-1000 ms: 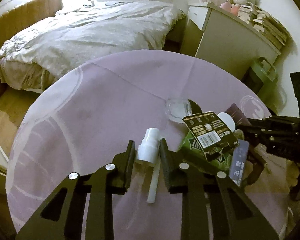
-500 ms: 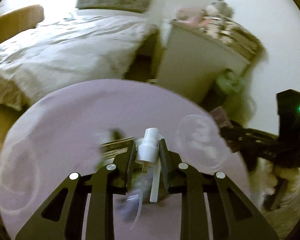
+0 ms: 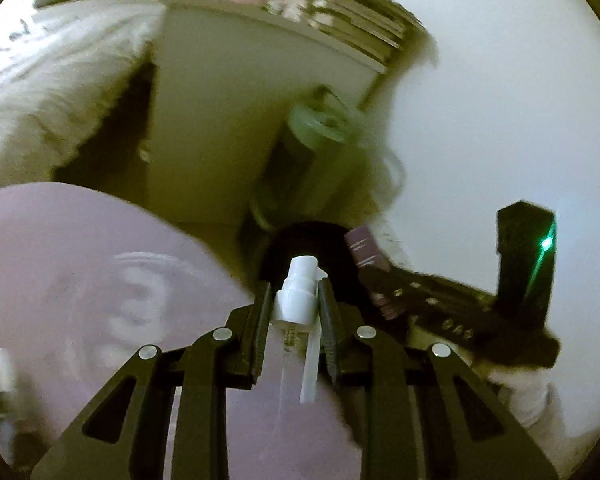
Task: Collect trash
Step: 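Carry the spray pump and brown tube over the black bin and release both, then grasp the dark blue tube with the left tool while the right tool grasps the black card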
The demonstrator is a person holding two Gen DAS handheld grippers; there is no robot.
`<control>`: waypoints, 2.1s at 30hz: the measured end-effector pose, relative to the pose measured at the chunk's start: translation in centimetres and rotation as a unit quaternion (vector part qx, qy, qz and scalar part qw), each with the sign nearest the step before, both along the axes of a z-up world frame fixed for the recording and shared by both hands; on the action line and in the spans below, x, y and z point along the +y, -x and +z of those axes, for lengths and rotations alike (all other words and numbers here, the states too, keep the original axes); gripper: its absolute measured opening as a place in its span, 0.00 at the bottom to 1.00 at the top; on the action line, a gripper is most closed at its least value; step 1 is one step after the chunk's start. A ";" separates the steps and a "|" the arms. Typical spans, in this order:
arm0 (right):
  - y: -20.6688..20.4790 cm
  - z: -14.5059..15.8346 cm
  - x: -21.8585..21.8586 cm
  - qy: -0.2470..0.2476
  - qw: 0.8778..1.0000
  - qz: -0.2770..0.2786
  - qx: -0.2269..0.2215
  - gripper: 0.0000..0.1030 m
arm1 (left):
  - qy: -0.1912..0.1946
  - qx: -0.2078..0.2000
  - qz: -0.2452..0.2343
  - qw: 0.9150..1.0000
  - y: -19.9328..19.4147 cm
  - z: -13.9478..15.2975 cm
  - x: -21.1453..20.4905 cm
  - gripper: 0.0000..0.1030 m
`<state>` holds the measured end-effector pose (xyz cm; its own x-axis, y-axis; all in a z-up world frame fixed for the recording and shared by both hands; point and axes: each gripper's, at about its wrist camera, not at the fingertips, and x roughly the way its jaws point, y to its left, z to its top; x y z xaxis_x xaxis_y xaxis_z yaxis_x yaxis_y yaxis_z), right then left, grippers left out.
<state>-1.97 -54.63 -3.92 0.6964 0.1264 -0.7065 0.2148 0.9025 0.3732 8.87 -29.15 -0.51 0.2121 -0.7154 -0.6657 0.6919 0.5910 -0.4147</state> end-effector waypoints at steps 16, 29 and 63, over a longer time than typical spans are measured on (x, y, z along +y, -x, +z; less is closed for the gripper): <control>3.5 -4.4 -6.1 -0.023 0.998 -0.056 0.027 0.25 | -0.024 0.045 -0.063 0.997 2.2 -4.3 -10.4 0.23; 4.0 -6.0 -7.6 -0.032 0.997 -0.067 0.037 0.25 | -0.038 0.050 -0.076 0.995 2.3 -5.6 -13.0 0.23; 1.8 -4.1 -1.9 -0.034 0.999 -0.014 0.033 0.46 | -0.037 -0.038 0.021 0.998 3.6 -0.9 -2.6 0.73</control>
